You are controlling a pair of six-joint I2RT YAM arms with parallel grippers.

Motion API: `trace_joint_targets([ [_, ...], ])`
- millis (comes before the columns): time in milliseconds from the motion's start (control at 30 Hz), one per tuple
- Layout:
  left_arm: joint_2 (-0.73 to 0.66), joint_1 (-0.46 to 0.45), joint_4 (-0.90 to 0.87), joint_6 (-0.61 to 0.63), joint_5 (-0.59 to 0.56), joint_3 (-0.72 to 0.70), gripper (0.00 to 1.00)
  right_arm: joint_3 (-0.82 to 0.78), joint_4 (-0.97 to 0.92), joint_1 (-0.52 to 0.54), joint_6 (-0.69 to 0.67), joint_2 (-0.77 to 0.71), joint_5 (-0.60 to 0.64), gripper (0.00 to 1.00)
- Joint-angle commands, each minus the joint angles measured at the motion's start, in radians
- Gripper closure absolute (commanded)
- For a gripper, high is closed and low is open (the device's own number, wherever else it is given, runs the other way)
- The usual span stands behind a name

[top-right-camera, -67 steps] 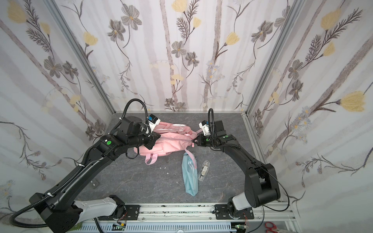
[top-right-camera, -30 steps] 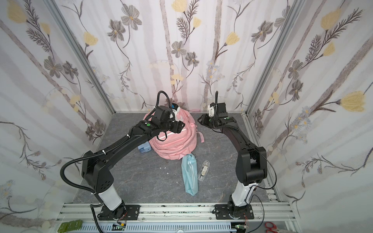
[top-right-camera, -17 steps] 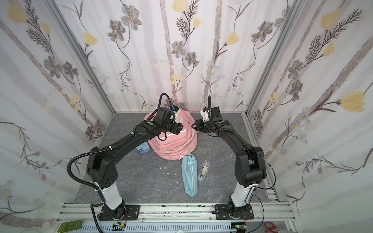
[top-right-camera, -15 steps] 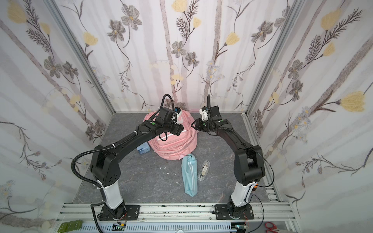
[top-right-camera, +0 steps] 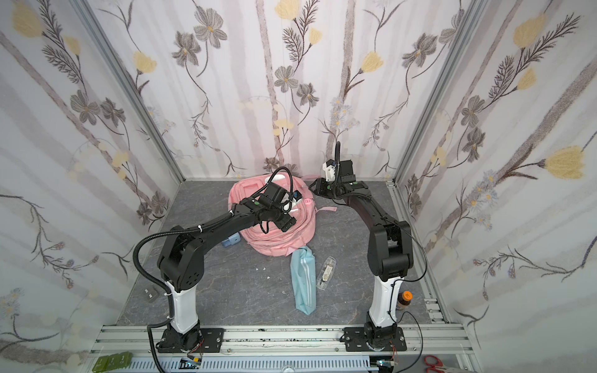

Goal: Pack books, pencil case, and school supplies into a backpack
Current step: Unzip the student bag at the top-center of the table.

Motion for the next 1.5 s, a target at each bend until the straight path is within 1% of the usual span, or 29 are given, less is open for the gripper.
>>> trace_joint_targets([
  [0,0.017,-0.004,-0.012,0.080,-0.027,-0.003,0.18,0.025,-0.003,0.000,-0.004,0.014,-0.029,0.56],
  [67,0.029,-0.004,0.002,0.097,-0.080,-0.011,0.25,0.029,-0.006,0.000,-0.001,0.017,-0.030,0.57],
  [133,0.031,-0.004,0.022,0.113,-0.127,-0.028,0.36,0.031,-0.006,0.000,-0.001,0.020,-0.031,0.57],
  [233,0.011,-0.004,0.064,0.124,-0.167,-0.057,0.56,0.035,-0.006,0.000,0.001,0.019,-0.037,0.57],
  [300,-0.021,-0.002,0.095,0.118,-0.179,-0.073,0.79,0.036,-0.002,0.000,0.001,0.012,-0.044,0.57],
  [367,-0.053,0.003,0.112,0.098,-0.181,-0.077,0.95,0.037,0.011,0.000,-0.002,0.003,-0.056,0.58],
  [400,-0.072,0.006,0.118,0.087,-0.176,-0.077,1.00,0.037,0.023,-0.001,-0.008,-0.003,-0.065,0.58],
  [500,-0.135,0.016,0.162,0.062,-0.163,-0.091,1.00,0.038,0.065,-0.001,-0.056,-0.026,-0.082,0.59],
  [633,-0.225,0.028,0.266,0.038,-0.123,-0.141,1.00,0.038,0.112,0.003,-0.217,-0.054,-0.106,0.60],
  [667,-0.242,0.028,0.280,0.031,-0.106,-0.141,1.00,0.038,0.122,0.003,-0.271,-0.058,-0.123,0.60],
  [767,-0.302,0.035,0.377,0.027,-0.016,-0.246,1.00,0.031,0.125,0.002,-0.514,-0.056,-0.155,0.58],
  [833,-0.334,0.041,0.452,0.005,0.004,-0.322,1.00,0.042,0.096,0.002,-0.676,-0.030,-0.190,0.58],
  [900,-0.349,0.043,0.449,-0.003,0.007,-0.342,1.00,0.084,0.046,0.002,-0.796,0.001,-0.230,0.56],
  [1000,-0.373,0.054,0.488,0.015,0.036,-0.401,1.00,0.141,-0.006,0.002,-0.956,0.059,-0.249,0.49],
  [1033,-0.378,0.060,0.508,0.023,0.042,-0.423,1.00,0.164,-0.031,0.002,-1.013,0.086,-0.257,0.48],
  [1100,-0.378,0.071,0.523,0.040,0.042,-0.443,1.00,0.215,-0.085,0.001,-1.095,0.141,-0.253,0.48],
  [1233,-0.384,0.082,0.540,0.086,0.060,-0.468,1.00,0.331,-0.187,-0.006,-1.223,0.253,-0.192,0.48],
  [1367,-0.384,0.087,0.575,0.079,0.097,-0.487,1.00,0.355,-0.199,-0.023,-1.275,0.294,-0.212,0.49],
  [1467,-0.370,0.089,0.576,0.074,0.114,-0.476,1.00,0.357,-0.232,-0.019,-1.356,0.317,-0.240,0.50],
])
